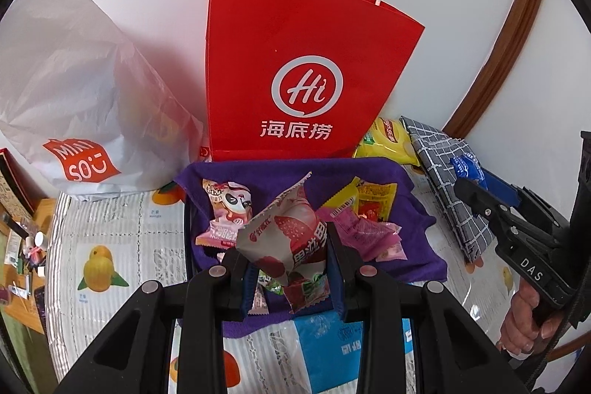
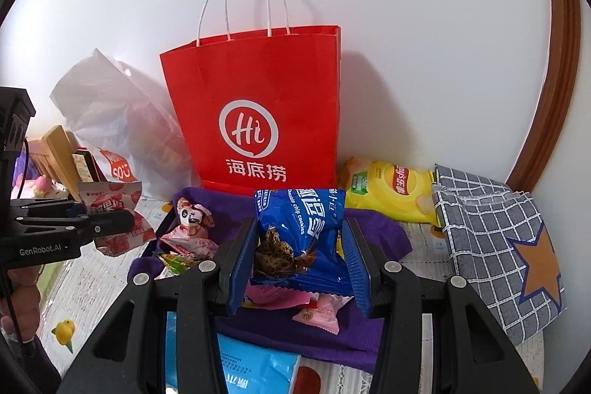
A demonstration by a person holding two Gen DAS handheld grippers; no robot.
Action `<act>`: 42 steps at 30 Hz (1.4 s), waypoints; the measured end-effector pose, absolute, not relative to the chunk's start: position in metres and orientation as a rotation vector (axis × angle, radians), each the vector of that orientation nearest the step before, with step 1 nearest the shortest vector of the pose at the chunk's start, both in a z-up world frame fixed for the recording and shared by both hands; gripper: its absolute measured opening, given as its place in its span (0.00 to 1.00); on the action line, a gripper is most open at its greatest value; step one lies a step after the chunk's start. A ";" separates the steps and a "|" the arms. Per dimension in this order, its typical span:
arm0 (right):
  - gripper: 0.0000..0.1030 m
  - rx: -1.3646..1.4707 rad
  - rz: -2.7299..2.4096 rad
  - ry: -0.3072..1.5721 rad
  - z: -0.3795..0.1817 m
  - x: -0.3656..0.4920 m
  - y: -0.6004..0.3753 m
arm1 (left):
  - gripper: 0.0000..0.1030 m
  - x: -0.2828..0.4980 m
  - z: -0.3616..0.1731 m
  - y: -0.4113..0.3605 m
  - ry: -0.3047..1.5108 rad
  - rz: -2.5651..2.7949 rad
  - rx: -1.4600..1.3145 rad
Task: Organize snacks
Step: 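Carry both packets past the tissue box to above the purple towel, then lower both packets onto the towel and open both grippers to release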
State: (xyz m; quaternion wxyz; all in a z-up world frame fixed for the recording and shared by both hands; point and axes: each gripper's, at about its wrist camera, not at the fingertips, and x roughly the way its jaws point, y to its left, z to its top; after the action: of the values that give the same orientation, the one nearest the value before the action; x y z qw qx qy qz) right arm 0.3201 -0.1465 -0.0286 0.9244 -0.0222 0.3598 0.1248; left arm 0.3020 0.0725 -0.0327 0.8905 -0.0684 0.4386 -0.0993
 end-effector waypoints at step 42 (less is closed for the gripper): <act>0.45 -0.076 0.211 0.941 -0.115 0.383 -0.152 | 0.29 0.377 -0.109 0.088 1.071 -0.146 -0.201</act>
State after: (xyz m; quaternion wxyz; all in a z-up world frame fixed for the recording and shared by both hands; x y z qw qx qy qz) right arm 0.3825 -0.1517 -0.1154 0.8853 -0.0365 0.4524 0.1014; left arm 0.3773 0.0883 -0.1088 0.8525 -0.0956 0.5091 -0.0695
